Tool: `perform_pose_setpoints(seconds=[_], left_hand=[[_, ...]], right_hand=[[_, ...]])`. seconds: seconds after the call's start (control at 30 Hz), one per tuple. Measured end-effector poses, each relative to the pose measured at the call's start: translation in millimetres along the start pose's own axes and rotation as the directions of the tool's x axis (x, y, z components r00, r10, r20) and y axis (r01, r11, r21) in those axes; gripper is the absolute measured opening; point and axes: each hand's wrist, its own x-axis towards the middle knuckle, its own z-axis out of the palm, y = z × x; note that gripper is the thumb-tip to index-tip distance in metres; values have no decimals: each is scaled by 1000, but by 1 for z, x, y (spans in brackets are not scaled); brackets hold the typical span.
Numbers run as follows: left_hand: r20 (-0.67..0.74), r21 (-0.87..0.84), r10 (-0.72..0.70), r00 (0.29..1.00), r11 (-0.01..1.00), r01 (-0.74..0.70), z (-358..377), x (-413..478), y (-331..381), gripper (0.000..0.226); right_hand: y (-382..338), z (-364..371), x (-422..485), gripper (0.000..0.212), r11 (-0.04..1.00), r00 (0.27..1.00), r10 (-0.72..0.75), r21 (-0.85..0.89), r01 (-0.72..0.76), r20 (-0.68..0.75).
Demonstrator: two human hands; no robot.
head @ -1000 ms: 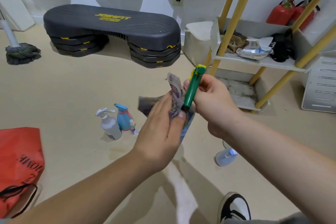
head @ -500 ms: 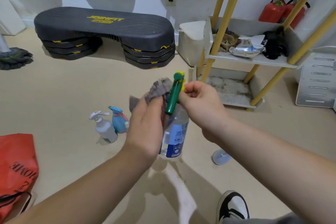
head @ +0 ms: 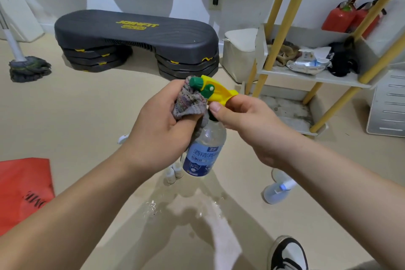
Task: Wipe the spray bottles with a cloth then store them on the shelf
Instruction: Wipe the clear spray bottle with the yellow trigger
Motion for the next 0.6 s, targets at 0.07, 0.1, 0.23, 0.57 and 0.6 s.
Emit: perform_pose_setpoints(seconds=[0.07,0.1,0.23,0.57,0.6], left_hand=[[-7,0,10,1000,1000,-10,-6,0,2,28],[-35,-20,-8,999,1000,7,-8,2,4,24],[-358,-421,-401,843,875,238,-15,15,-1,13],[-10,-213,-317,948,927,308,39,-26,-12,21],[77,-76,-207,975,974,212,44,-34,-14,31]], right_hand=[[1,3,-1,43,998,999,-45,-38,45,-4],[1,4,-2,33,997,997,-71,-32,70,-20],[-3,5,-4,27,994,988,-106,-15,105,-114],[-7,2,-6,51,998,976,-3,57,15,-217],[-6,2,-7,52,998,975,-3,65,18,-221]])
